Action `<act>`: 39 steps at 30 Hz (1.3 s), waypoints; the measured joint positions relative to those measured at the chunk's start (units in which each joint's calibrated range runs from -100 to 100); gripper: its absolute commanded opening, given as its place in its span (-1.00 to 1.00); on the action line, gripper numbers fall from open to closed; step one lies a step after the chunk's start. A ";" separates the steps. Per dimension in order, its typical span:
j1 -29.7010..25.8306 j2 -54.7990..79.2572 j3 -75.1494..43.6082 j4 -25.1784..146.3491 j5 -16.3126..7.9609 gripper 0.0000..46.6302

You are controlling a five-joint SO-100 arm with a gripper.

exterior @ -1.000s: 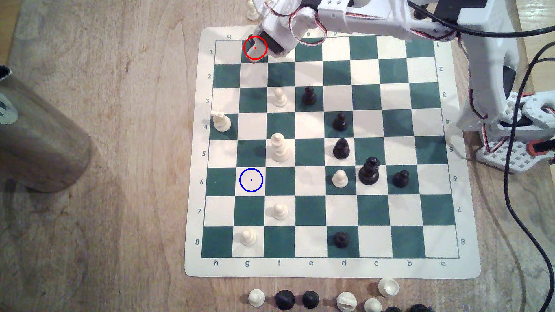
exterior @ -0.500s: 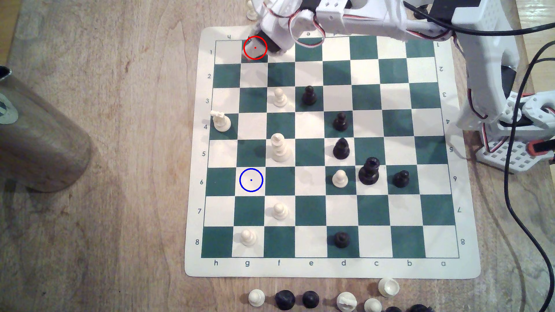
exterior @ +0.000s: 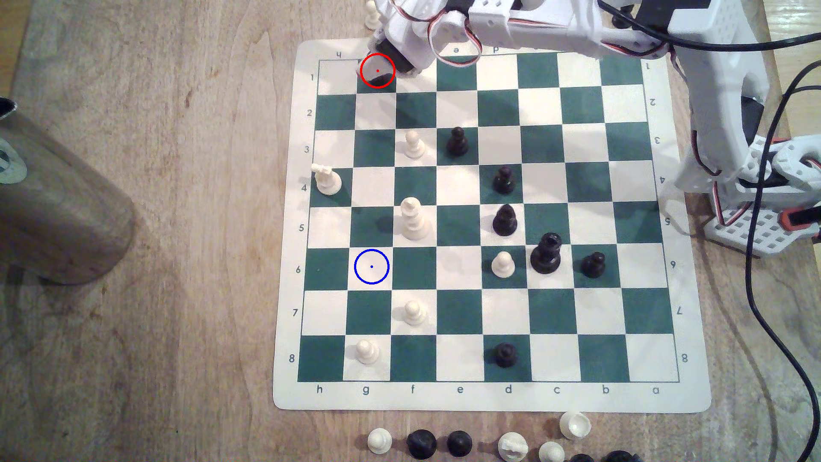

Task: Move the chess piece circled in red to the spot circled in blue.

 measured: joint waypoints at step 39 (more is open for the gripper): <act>-1.40 -7.46 0.00 3.90 -0.24 -0.98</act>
